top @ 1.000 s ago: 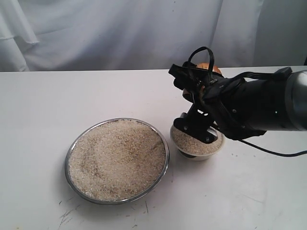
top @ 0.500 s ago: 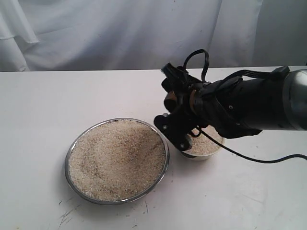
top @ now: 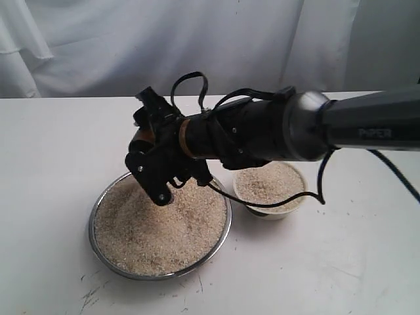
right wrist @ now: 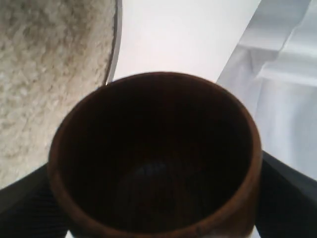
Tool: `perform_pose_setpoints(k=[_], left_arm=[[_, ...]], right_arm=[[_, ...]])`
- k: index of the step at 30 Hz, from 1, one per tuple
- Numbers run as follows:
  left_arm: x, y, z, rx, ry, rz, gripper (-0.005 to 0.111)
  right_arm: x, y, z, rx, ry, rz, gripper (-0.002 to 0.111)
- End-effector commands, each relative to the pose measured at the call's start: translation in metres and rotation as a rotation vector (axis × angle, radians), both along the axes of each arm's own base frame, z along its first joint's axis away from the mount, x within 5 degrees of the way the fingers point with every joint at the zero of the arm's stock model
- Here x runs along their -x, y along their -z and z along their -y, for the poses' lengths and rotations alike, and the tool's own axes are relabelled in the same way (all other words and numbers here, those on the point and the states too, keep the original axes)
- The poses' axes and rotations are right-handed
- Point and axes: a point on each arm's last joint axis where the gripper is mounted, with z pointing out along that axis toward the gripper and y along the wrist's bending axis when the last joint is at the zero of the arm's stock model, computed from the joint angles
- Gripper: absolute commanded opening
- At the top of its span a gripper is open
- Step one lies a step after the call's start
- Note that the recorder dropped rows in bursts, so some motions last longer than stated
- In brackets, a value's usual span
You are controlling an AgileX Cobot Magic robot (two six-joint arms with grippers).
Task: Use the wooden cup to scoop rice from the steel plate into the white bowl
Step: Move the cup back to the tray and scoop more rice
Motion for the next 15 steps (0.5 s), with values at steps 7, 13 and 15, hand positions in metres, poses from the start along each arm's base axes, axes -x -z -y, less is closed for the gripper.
perform_pose_setpoints(k=[7,13,15], left_arm=[[0.000,0.000,0.000,-0.001,0.003,0.013,0.000],[0.000,0.000,0.000,-0.001,0.003,0.013,0.000],[0.000,0.000,0.000,-0.001,0.003,0.013,0.000]], right_arm=[[0.001,0.056,-0.050,0.205,-0.145,0.136,0.000],[0.013,0.061,-0.061,0.292,-0.210,0.241,0.000],[0.014,0.061,-0.062,0.296,-0.207,0.245,0.000]])
